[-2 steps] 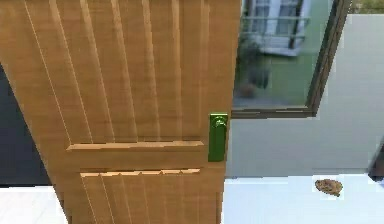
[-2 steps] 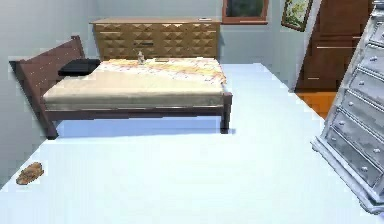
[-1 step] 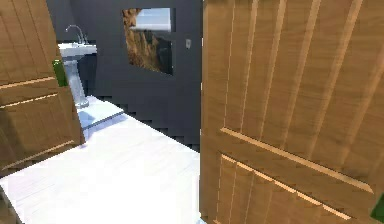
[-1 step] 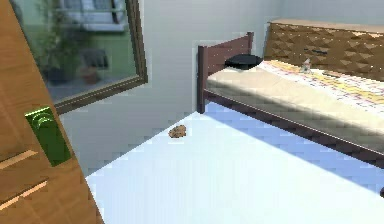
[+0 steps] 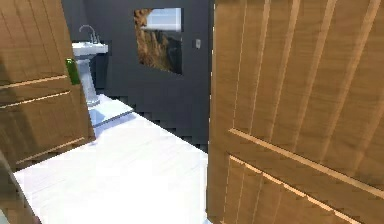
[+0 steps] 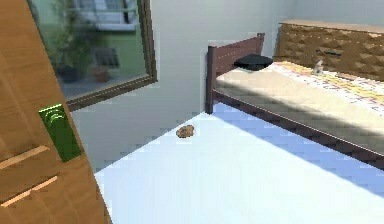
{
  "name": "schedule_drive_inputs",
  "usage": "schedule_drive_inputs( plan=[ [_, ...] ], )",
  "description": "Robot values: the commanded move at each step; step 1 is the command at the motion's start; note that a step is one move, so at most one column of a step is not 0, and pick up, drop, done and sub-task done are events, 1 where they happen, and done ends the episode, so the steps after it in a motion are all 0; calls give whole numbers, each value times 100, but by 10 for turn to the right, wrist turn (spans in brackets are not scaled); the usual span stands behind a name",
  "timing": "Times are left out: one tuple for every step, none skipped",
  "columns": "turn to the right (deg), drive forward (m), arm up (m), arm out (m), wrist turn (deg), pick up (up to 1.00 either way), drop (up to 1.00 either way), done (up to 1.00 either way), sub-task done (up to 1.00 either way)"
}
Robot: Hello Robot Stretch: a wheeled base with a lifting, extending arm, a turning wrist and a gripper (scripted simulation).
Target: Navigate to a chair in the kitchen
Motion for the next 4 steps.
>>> schedule_drive_inputs(
  plan=[
    [150,0,0,0,0,0,0,0,0],
    [0,30,0,0,0,0,0,0,0],
    [-210,0,0,0,0,0,0,0,0],
    [0,15,0,0,0,0,0,0,0]
  ],
)
